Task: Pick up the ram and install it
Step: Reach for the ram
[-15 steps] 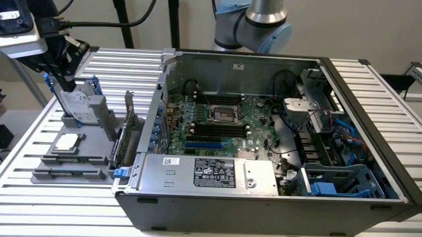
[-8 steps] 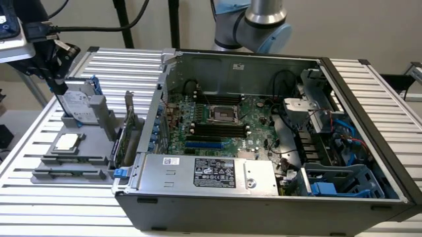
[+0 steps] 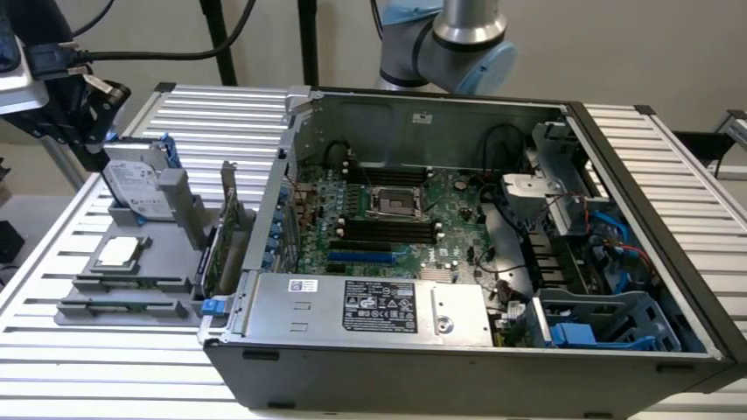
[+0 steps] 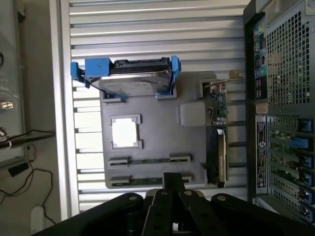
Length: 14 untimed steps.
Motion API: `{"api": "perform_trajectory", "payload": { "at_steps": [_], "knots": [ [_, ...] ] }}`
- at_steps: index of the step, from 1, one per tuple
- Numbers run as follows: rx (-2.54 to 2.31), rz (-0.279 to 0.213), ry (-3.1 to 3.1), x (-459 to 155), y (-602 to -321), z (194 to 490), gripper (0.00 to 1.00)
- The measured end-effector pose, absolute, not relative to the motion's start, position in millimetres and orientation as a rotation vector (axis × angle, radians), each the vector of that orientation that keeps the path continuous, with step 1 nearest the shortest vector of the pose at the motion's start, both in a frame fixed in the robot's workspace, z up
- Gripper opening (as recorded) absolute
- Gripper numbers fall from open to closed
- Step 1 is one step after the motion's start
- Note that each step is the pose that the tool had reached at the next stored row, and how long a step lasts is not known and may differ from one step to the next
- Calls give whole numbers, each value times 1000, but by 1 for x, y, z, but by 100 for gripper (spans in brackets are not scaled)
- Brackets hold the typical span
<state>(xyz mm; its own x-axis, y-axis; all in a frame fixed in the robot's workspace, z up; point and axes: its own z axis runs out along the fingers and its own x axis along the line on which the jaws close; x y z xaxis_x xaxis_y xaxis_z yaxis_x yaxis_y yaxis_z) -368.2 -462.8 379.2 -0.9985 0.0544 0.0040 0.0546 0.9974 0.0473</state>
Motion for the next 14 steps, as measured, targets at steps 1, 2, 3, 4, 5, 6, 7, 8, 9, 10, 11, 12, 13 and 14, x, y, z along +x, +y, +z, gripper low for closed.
{"api": "perform_trajectory", "payload": {
  "at_steps": [1, 2, 3, 4, 5, 6, 7, 8, 9, 10, 11, 12, 13, 14],
  "knots": [
    [-82, -74, -3136, -369, -463, 379, 11],
    [-79, -74, -3136, -370, -464, 379, 11],
    [-76, -74, -3136, -370, -465, 379, 11],
    [-73, -74, -3135, -371, -465, 379, 11],
    [-70, -74, -3135, -371, -466, 379, 11],
    [-66, -74, -3134, -372, -467, 379, 11],
    [-63, -74, -3134, -372, -467, 378, 11],
    [-60, -74, -3134, -373, -468, 378, 11],
    [-57, -74, -3133, -374, -469, 378, 11],
    [-54, -74, -3133, -374, -469, 378, 11],
    [-51, -74, -3133, -375, -470, 378, 11],
    [-48, -74, -3133, -376, -471, 378, 11],
    [-46, -74, -3133, -376, -472, 378, 11],
    [-43, -74, -3133, -377, -472, 378, 11]
  ]
}}
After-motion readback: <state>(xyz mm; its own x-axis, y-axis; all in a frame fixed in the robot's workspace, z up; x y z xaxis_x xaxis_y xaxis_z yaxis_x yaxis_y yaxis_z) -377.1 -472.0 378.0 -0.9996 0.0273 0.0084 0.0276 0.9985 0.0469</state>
